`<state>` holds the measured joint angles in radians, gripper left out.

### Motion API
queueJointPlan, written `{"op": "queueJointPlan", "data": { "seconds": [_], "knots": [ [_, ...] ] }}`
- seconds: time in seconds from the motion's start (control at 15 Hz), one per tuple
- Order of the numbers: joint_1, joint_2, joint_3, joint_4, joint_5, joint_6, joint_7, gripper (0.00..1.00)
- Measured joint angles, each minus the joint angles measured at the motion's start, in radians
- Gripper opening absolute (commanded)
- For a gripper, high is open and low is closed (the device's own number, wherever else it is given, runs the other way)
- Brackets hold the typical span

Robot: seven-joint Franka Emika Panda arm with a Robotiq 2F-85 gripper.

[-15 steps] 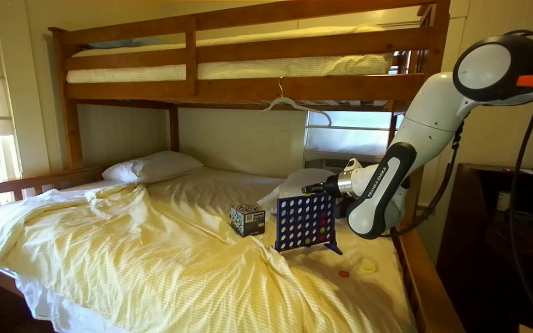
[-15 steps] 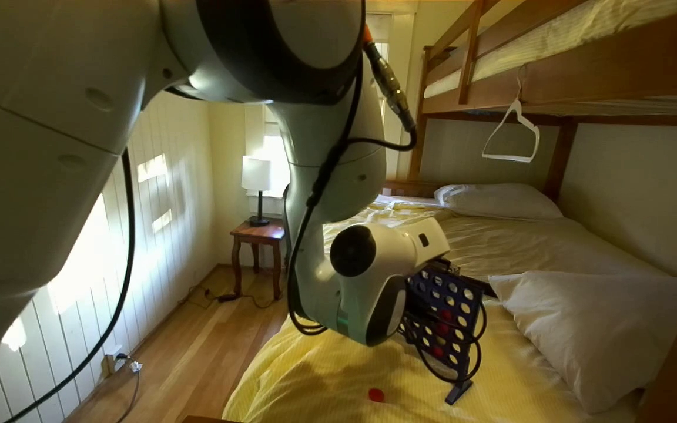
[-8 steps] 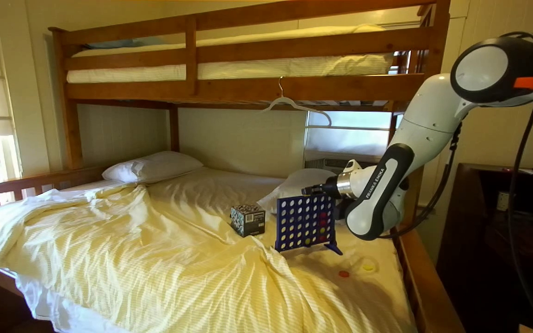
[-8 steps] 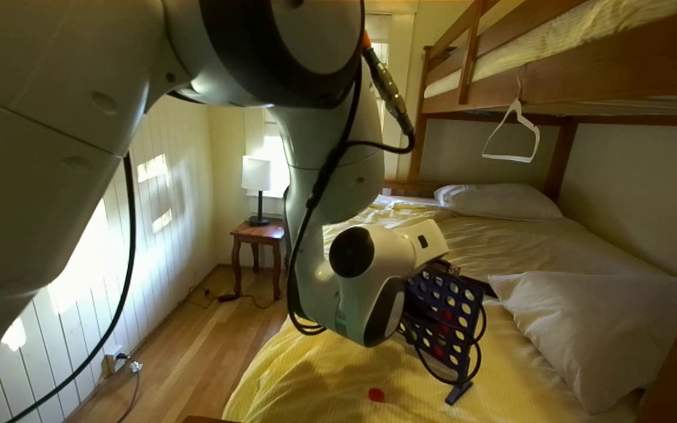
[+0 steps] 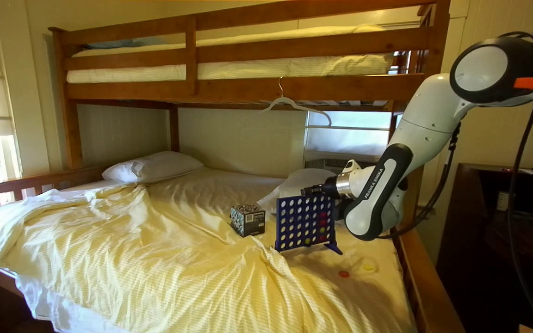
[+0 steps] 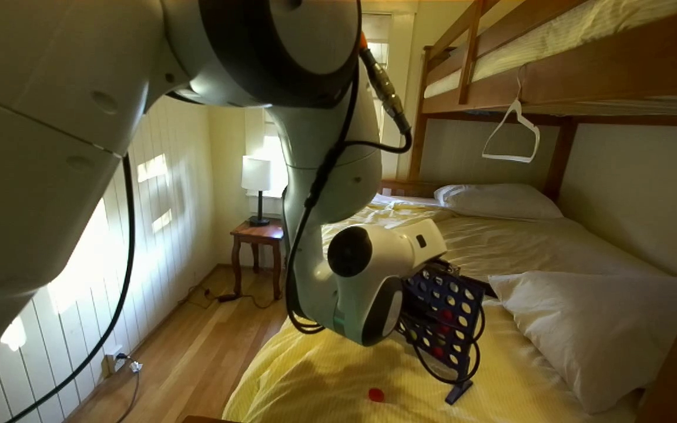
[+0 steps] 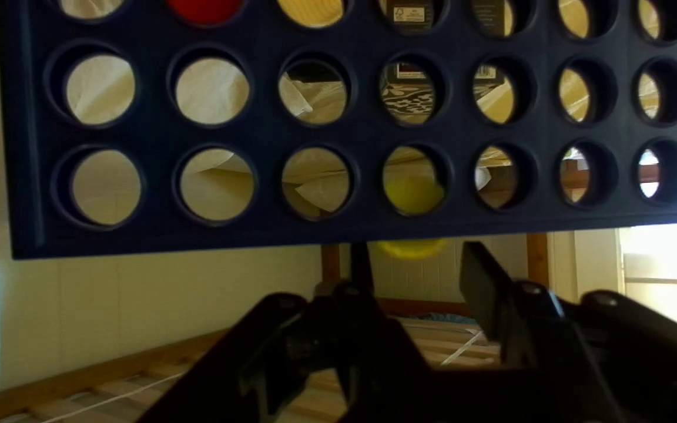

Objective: Put a yellow circle inside the blue object

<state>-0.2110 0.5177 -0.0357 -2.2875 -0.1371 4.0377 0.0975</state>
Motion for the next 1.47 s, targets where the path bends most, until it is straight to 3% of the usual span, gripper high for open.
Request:
{"op": "queueJointPlan", "data": {
  "seconds": [0.2, 0.27, 0.87, 1.47],
  "knots": [
    [0.003, 0.003, 0.0, 0.0, 0.0, 0.0, 0.0, 0.96],
    [0.004, 0.003, 0.0, 0.0, 0.0, 0.0, 0.0, 0.99],
    [0.0, 0.0, 0.001, -0.019, -0.02, 0.085, 0.025, 1.0],
    [-0.086, -0.095, 0.001, -0.109, -0.181, 0.085, 0.181, 1.0]
  ]
}}
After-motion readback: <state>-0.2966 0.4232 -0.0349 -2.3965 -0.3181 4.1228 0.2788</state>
